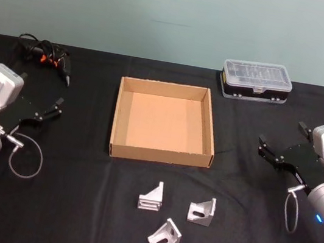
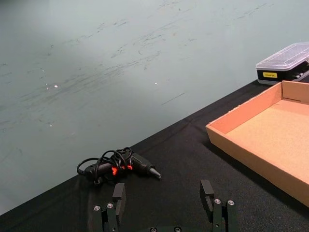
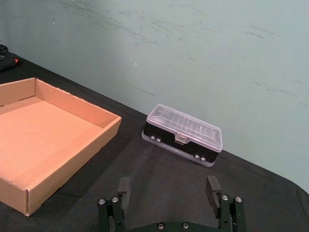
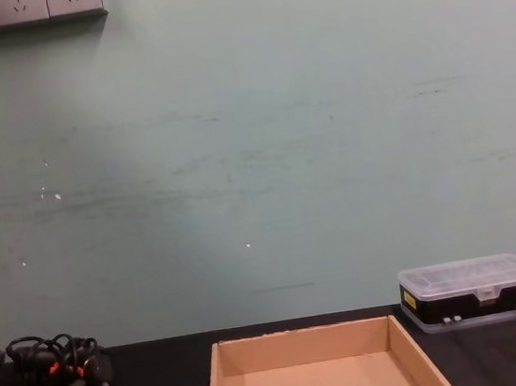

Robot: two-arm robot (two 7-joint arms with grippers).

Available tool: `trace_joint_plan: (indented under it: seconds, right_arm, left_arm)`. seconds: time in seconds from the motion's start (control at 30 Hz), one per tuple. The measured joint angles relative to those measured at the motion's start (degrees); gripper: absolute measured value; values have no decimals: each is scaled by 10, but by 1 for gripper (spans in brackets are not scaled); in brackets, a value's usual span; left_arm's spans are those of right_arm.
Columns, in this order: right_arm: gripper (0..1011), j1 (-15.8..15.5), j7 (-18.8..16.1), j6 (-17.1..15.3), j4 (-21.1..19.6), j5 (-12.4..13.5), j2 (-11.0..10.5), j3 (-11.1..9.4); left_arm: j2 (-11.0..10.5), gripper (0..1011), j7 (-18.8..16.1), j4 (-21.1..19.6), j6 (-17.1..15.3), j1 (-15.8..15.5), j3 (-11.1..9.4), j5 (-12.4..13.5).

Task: Use one hand to pick up the angle iron from the table and place it into the box.

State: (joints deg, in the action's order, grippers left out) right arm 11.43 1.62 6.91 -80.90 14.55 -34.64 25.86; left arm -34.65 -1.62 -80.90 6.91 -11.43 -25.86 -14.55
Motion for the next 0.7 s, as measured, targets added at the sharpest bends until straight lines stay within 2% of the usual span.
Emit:
trace_joint_plan:
  seconds: [0.5,0.7]
  right_arm:
    - [1003,0,0,0,0,0,0,0]
    - [1003,-9,-14,-1,-6,3,-1,-13]
  left_arm:
    - [0,1011,0,0,0,0,0,0]
    - [0,1011,0,0,0,0,0,0]
